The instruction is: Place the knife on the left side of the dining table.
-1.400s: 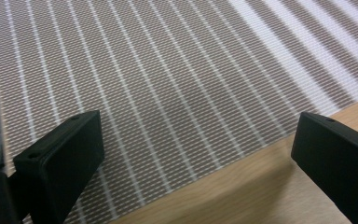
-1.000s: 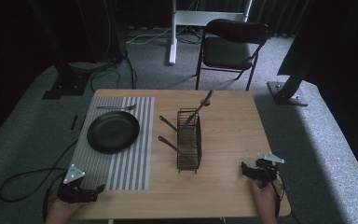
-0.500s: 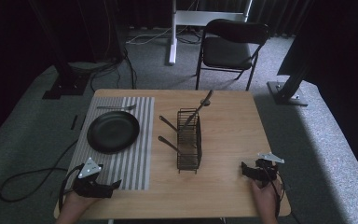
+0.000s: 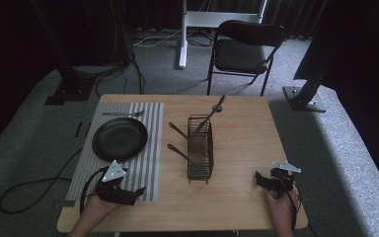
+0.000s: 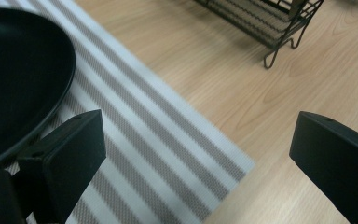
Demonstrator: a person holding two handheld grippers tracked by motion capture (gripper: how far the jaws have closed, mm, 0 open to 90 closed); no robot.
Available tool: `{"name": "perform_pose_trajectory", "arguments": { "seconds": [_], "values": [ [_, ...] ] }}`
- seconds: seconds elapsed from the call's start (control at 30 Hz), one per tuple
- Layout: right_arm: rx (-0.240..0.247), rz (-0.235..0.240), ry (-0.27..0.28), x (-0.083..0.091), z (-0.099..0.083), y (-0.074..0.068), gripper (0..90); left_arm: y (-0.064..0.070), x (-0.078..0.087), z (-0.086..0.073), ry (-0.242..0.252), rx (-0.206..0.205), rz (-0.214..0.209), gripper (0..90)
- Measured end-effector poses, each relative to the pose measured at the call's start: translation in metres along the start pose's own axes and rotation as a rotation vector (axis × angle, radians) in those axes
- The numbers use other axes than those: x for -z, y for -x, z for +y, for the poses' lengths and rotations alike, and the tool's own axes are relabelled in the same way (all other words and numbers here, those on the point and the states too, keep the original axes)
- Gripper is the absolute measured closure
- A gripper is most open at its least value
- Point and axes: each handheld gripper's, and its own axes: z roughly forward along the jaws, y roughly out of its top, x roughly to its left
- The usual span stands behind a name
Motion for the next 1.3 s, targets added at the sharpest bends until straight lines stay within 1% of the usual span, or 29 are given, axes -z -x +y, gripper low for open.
{"name": "perform_pose_trajectory", "arguments": {
  "seconds": [0.07,0.1,0.13,0.17,0.2,0.23,0.37,0.4,0.43,0.5,0.53,0.7,0.73,0.77,0.8,0.9,1.07,1.17,1.2,1.3],
  "values": [
    [0.0,0.0,0.0,0.0,0.0,0.0,11.4,0.003,-0.002,0.006,0.005,-0.009,-0.002,3.9],
    [0.0,0.0,0.0,0.0,0.0,0.0,11.4,0.004,-0.002,0.01,0.01,-0.01,-0.014,3.9],
    [0.0,0.0,0.0,0.0,0.0,0.0,11.4,0.006,-0.003,0.013,0.016,-0.012,-0.015,3.9],
    [0.0,0.0,0.0,0.0,0.0,0.0,11.4,0.006,-0.003,0.013,0.016,-0.012,-0.015,3.9],
    [0.0,0.0,0.0,0.0,0.0,0.0,11.4,0.009,-0.005,0.019,0.022,-0.018,-0.028,3.9],
    [0.0,0.0,0.0,0.0,0.0,0.0,11.4,0.01,-0.006,0.022,0.026,-0.02,-0.027,3.9],
    [0.0,0.0,0.001,0.0,0.0,0.0,11.4,0.017,-0.01,0.034,0.029,-0.043,-0.047,3.9],
    [0.0,0.0,0.001,0.0,0.0,0.0,11.4,0.019,-0.011,0.037,0.032,-0.048,-0.043,3.9],
    [0.0,0.0,0.001,0.0,0.0,0.0,11.4,0.02,-0.011,0.04,0.036,-0.049,-0.048,3.9],
    [0.001,0.0,0.001,0.0,0.0,0.0,11.4,0.02,-0.011,0.04,0.036,-0.049,-0.048,3.9],
    [0.001,0.0,0.001,0.0,0.0,0.0,11.4,0.022,-0.011,0.048,0.046,-0.048,-0.058,3.9],
    [0.002,0.0,0.001,0.0,0.0,0.0,11.5,0.029,-0.01,0.068,0.066,-0.061,-0.068,3.9],
    [0.001,0.0,0.001,0.0,0.0,0.0,11.5,0.03,-0.01,0.072,0.069,-0.06,-0.079,3.9],
    [0.001,0.0,0.001,0.0,0.0,0.0,11.5,0.03,-0.01,0.072,0.069,-0.06,-0.079,3.9],
    [0.001,0.0,0.001,0.0,0.0,0.0,11.4,0.031,-0.011,0.079,0.077,-0.058,-0.081,3.9],
    [0.001,0.0,0.001,0.0,0.0,0.0,11.5,0.033,-0.015,0.088,0.083,-0.05,-0.093,4.6],
    [0.001,0.0,0.001,0.0,0.0,0.0,11.5,0.036,-0.023,0.101,0.082,-0.035,-0.099,4.7],
    [0.001,0.0,0.001,0.0,0.0,0.0,11.5,0.036,-0.026,0.105,0.086,-0.027,-0.096,5.7],
    [0.001,0.0,0.001,0.0,0.0,0.0,11.5,0.036,-0.029,0.109,0.088,-0.013,-0.097,5.7],
    [0.002,0.0,0.001,0.0,0.0,0.0,11.5,0.038,-0.032,0.116,0.086,-0.012,-0.09,5.9]
  ]
}}
